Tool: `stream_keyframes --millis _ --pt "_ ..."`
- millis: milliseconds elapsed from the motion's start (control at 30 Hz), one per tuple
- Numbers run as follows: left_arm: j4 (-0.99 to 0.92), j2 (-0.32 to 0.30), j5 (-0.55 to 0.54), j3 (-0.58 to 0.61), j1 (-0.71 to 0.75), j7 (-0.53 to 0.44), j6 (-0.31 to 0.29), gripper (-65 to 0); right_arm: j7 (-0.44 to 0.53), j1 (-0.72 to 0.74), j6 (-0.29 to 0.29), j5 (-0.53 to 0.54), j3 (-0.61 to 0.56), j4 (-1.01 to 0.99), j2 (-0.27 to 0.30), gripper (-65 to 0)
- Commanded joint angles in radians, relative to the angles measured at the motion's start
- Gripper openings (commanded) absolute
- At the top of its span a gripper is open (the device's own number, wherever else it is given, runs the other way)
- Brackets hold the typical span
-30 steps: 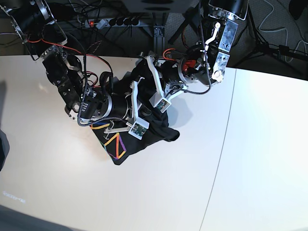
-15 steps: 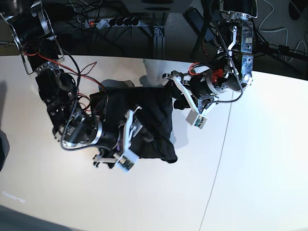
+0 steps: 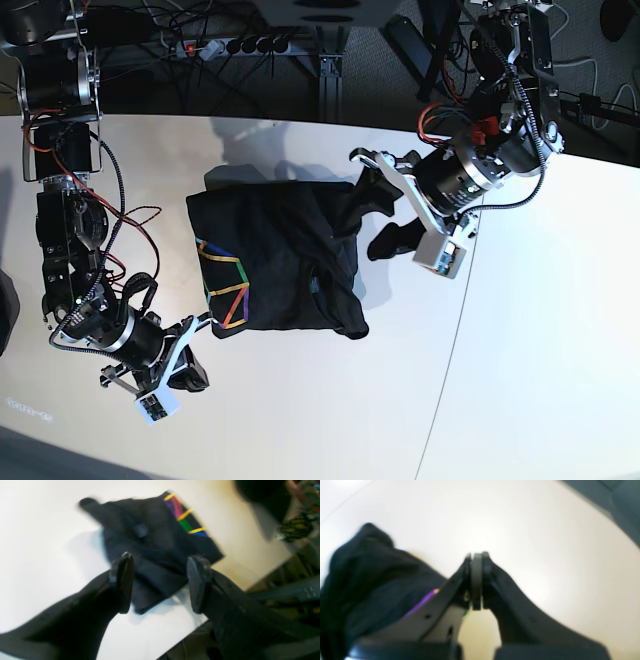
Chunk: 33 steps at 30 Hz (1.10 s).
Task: Fold the T-shirt properly
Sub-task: 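Fold the right-held end over onto the stack toward the left gripper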
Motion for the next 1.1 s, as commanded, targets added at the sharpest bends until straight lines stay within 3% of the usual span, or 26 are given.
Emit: stream_keyframes --millis 0,100,200,300,467,700,1067 --pt "0.01 0.003 0.002 0.035 -0.005 -0.029 -0.009 -33.6 0.056 0.027 0.011 -0.013 0.01 -0.009 0.006 -65.0" --pt "-0.002 0.003 0.058 0.162 -0.006 -0.056 -0.01 -40.2 0.096 0.031 0.011 -0.03 0.01 -0.077 0.004 -65.0" --pt "-0.011 0.014 0.146 0.286 -0.006 -0.087 -0.033 -42.5 0.095 0.033 0.011 -0.031 0.01 -0.124 -0.006 -65.0" --pt "-0.053 0.017 0.246 0.388 -0.03 -0.157 -0.035 -52.3 0.094 0.032 0.011 -0.03 0.01 -0.156 -0.032 -65.0" --pt "-0.172 0.051 0.355 0.44 -0.081 -0.187 -0.034 -64.3 0.091 0.03 0.013 -0.027 0.01 -0.198 -0.091 -65.0" --pt "-0.302 0.067 0.368 0.433 -0.171 -0.295 -0.034 -64.6 0.086 0.03 0.014 -0.026 0.009 -0.259 -0.169 -65.0" --pt "-0.515 0.062 0.526 0.423 -0.28 -0.264 -0.026 -64.6 0.058 0.03 0.014 -0.031 0.008 -0.263 -0.163 -65.0"
